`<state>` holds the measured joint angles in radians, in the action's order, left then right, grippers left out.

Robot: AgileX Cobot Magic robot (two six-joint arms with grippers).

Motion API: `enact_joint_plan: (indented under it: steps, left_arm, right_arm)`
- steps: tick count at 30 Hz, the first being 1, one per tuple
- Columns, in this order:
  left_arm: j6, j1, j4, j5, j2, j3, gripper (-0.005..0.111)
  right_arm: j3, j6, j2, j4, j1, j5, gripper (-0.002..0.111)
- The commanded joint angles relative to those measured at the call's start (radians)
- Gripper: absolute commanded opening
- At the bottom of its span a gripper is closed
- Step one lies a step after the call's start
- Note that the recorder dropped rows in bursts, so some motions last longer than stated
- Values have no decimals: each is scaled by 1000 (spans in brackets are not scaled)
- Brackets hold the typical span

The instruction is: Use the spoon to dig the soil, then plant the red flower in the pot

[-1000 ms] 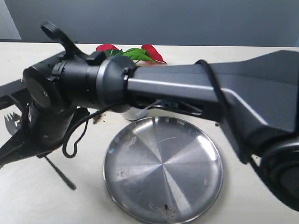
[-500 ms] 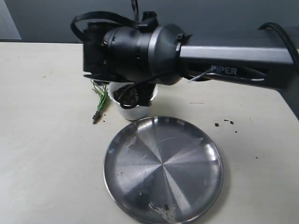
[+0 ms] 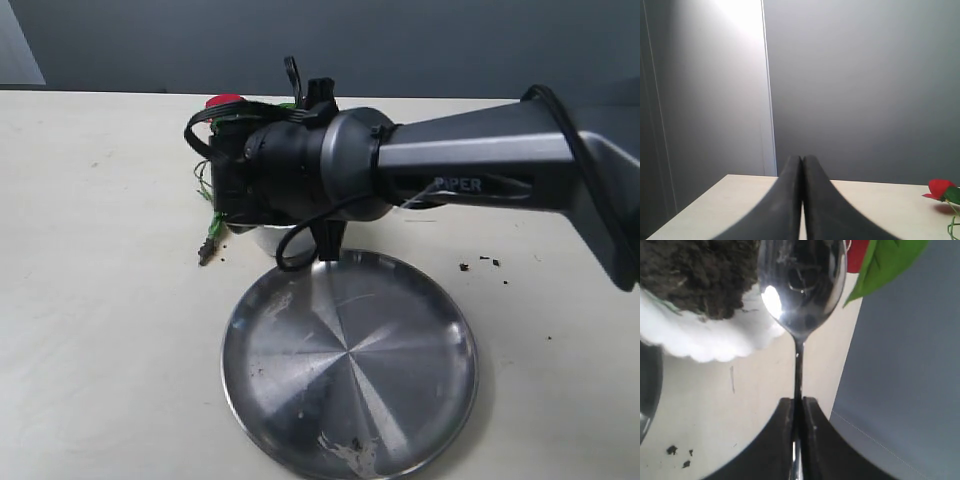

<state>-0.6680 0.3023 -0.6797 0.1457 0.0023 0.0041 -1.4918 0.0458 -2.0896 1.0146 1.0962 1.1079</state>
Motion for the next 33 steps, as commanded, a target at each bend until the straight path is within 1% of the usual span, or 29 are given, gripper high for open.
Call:
enact_joint_plan:
  steps: [1,12,15,19,22,24,29,33]
  left_arm:
    - [-3,-5,2,4,-2,-4,0]
    - [-3,-5,2,4,-2,-4,0]
    - [-3,-5,2,4,-2,-4,0]
    - [-3,-5,2,4,-2,-4,0]
    - [-3,-5,2,4,-2,-4,0]
    - [-3,-5,2,4,-2,-4,0]
    - [-3,-5,2,4,-2,-4,0]
    - [-3,-5,2,4,-2,-4,0]
  right_arm:
    - [1,6,-30,14,-1,-26,-1]
    - [1,-5,-47,-43,-1,-89,-1]
    - [1,-19,-47,-38,-1,-35,-1]
    - [1,-68,-47,30,-1,70,-1]
    - [1,-91,-47,39,-1,93,-1]
    - [1,-91,-49,12,-1,62,-1]
    - [1,-91,-50,-59,-1,-87,-1]
    - [1,-99,-50,-63,-1,-110,-1]
